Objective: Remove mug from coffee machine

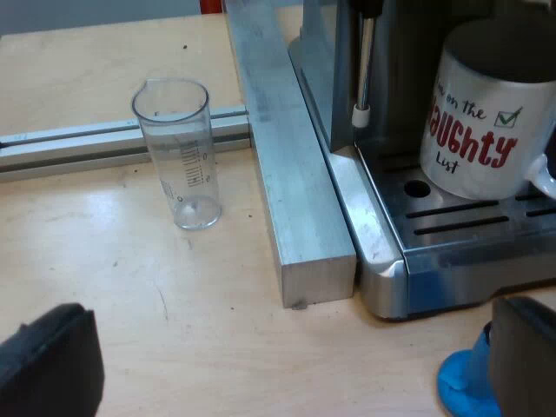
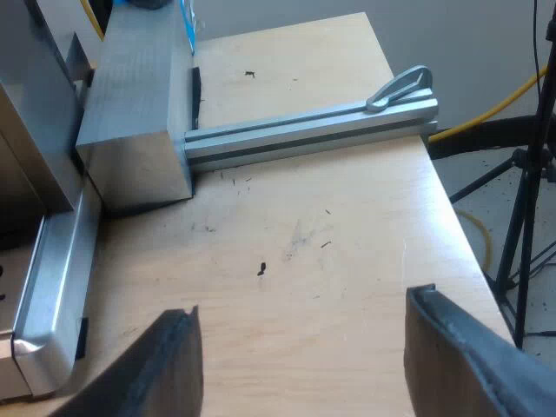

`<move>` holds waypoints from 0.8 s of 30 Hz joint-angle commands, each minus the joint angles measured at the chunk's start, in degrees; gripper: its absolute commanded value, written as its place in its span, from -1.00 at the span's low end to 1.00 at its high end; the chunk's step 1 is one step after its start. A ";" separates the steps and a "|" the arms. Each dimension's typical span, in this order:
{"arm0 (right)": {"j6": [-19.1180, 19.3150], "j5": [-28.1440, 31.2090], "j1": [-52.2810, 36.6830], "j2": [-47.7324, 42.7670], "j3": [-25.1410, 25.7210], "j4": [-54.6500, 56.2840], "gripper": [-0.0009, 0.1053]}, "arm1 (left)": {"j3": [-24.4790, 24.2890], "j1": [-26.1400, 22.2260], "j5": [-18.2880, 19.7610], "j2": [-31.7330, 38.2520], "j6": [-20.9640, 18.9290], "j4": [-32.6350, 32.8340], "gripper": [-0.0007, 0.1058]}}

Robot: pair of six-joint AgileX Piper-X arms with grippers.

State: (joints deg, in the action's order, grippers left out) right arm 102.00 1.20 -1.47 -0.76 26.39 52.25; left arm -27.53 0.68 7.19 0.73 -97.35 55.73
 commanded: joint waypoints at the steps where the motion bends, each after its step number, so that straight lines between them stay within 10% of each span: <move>1: 1.57 -0.03 -0.24 -1.90 1.22 -0.72 0.03 | -1.62 -0.02 0.26 6.28 -0.36 0.21 0.71; 6: 2.30 -0.17 -0.24 -1.90 3.10 -0.66 0.38 | -4.44 0.19 0.74 2.08 -0.36 0.08 0.71; 16: 2.35 -5.71 3.72 2.69 4.53 -0.79 0.38 | -5.01 4.53 5.58 -4.17 -0.36 -5.71 0.71; 24: 7.72 -12.47 14.63 14.00 7.07 -2.04 0.38 | -4.28 5.82 17.82 -9.90 -0.36 -10.99 0.71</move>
State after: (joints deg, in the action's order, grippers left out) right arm 107.94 -9.61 11.35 11.90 32.41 51.97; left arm -32.24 6.27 22.70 -8.31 -97.35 46.09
